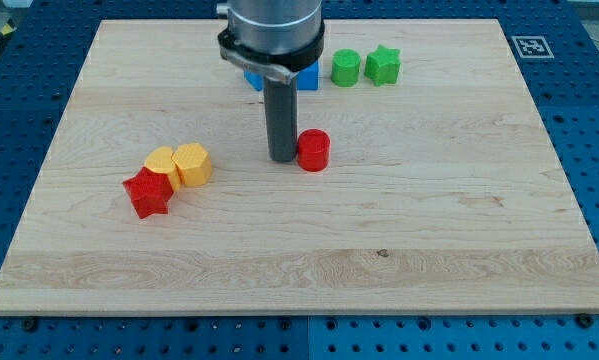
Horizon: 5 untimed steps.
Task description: Slightly push the red circle towards the bottom side of the board
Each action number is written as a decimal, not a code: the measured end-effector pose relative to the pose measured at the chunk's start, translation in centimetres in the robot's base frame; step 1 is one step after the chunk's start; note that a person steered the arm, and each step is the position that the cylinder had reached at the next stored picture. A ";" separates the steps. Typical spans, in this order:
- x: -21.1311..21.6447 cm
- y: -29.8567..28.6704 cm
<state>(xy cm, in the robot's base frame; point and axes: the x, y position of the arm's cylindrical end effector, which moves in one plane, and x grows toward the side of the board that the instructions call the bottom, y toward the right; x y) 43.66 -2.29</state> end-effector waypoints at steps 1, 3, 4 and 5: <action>-2.6 0.0; 1.1 4.5; 2.1 5.6; -0.1 5.1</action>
<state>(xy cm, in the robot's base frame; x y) 43.56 2.85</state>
